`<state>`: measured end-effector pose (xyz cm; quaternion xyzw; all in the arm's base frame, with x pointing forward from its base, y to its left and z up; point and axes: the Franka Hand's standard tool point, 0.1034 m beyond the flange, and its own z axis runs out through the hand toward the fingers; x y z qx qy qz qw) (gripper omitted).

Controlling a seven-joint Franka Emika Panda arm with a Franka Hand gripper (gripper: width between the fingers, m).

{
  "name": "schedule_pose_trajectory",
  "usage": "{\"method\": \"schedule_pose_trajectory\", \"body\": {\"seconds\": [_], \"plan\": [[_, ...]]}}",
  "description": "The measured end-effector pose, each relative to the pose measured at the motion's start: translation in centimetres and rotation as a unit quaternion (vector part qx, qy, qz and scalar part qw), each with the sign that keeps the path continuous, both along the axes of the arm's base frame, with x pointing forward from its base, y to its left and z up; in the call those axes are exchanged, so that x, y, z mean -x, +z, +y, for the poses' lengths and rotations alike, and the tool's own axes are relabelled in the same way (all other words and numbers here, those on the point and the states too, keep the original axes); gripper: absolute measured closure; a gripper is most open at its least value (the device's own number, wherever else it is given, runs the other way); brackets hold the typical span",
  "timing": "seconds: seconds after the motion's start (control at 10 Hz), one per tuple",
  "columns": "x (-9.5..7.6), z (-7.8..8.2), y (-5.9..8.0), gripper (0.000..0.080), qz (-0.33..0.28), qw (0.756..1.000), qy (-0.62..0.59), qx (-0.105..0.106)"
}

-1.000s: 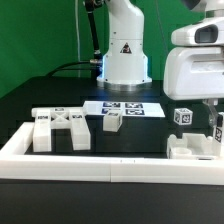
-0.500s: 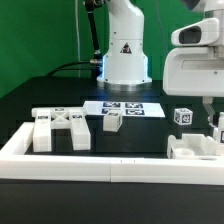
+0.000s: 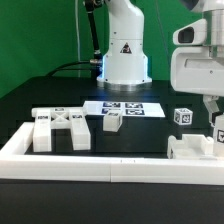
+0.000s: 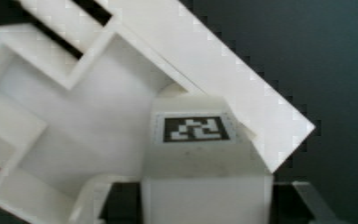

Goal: Assemble chair

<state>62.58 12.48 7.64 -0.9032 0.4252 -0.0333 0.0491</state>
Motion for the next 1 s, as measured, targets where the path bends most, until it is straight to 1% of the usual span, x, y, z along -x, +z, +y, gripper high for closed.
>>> {"method": "schedule_pose_trajectory", "body": {"seconds": [0.2, 0.3, 0.4, 0.5, 0.6, 0.7, 0.8, 1.0], "plan": [[-0.02, -0.01, 0.01, 0.0508, 0.002, 1.0, -0.029, -0.003], [-0.02, 0.02, 0.01, 0.0508, 0.001, 1.0, -0.014, -0.002], [0.0, 0.01, 0.01, 0.038, 0.001, 1.0, 0.004, 0.0], [-0.02, 0.0, 0.05, 0.0231, 0.001, 1.0, 0.018, 0.001], [-0.04, 0.0, 0.1, 0.0171, -0.001, 0.998, 0.061, 0.007], [0.04, 0.06, 0.11, 0.0171, 0.001, 0.994, 0.108, 0.011], [0.03, 0.06, 0.12, 0.0154, -0.002, 0.988, 0.156, 0.015], [0.03, 0.06, 0.12, 0.015, -0.009, 0.963, 0.267, 0.027]]}}
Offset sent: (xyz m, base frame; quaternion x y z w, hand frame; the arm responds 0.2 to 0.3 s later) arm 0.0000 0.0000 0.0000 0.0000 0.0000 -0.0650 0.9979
